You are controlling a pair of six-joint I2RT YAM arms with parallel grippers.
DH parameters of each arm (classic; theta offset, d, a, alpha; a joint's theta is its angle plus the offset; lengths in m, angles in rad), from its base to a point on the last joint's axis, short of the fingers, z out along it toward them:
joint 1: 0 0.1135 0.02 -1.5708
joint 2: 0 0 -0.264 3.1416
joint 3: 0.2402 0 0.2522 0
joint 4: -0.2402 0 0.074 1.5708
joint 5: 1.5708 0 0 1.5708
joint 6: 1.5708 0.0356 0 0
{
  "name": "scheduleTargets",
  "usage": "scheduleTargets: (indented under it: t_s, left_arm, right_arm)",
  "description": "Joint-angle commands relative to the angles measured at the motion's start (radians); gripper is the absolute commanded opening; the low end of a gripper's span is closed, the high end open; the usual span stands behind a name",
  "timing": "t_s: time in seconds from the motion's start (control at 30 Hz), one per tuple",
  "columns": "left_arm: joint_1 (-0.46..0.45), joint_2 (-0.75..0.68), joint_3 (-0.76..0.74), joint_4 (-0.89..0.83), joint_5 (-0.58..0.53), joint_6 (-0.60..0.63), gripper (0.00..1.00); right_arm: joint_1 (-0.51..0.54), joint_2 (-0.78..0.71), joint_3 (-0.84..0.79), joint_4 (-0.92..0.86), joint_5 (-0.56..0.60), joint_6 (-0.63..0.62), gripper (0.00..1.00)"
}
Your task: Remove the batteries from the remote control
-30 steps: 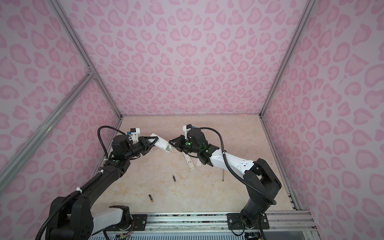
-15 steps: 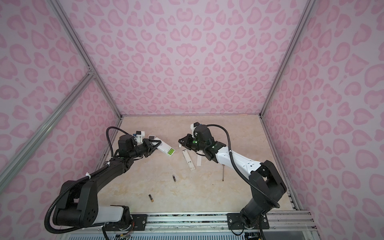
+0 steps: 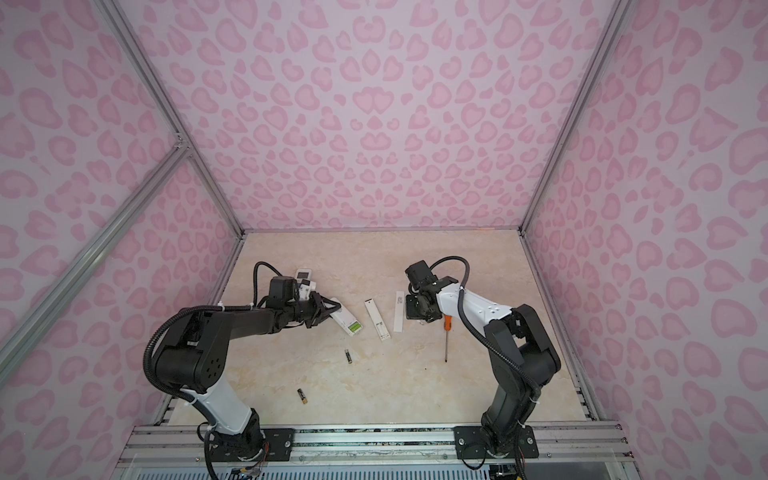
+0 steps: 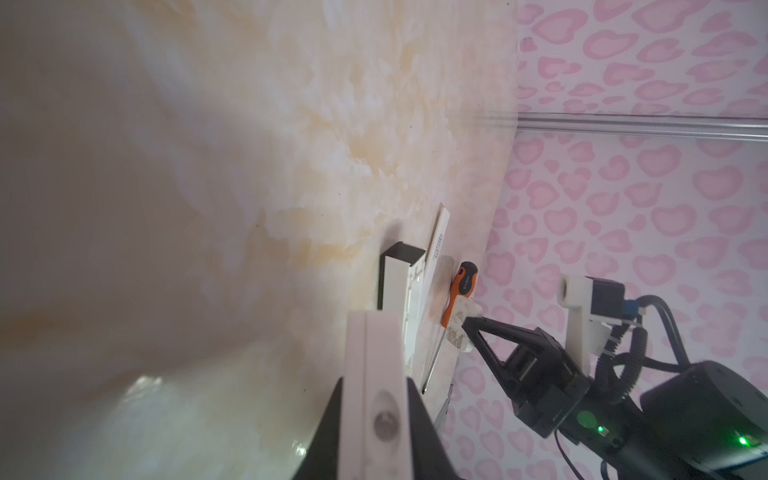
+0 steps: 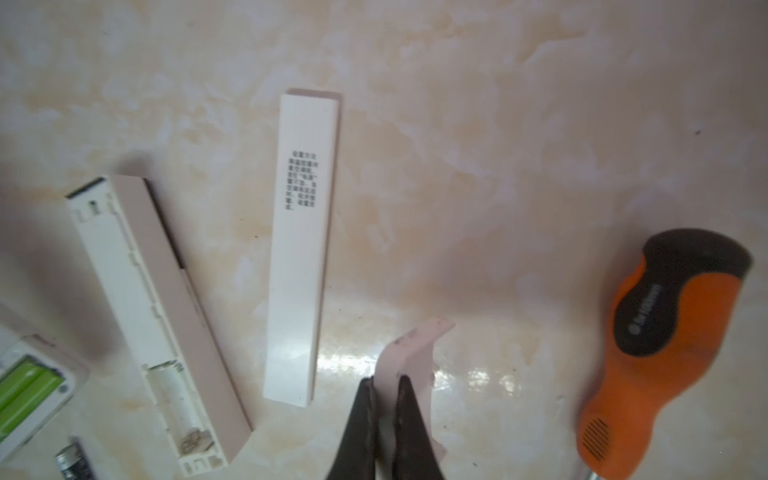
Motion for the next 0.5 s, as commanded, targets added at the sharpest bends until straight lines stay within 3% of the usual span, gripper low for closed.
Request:
scheduleTargets:
  t_s: [0.0, 0.47]
  left_arm:
    - [-0.001, 0.027, 0.023, 0.014, 0.024, 0.023, 0.03]
    - [-0.001, 0.099, 0.033, -0.018, 0.027, 0.052, 0.05]
  right_arm:
    - [-0.008, 0.056, 0.024, -0.071, 0.067, -0.073, 0.01]
    - [0.000, 0.099, 0.031, -0.065, 0.068, -0.081, 0.07]
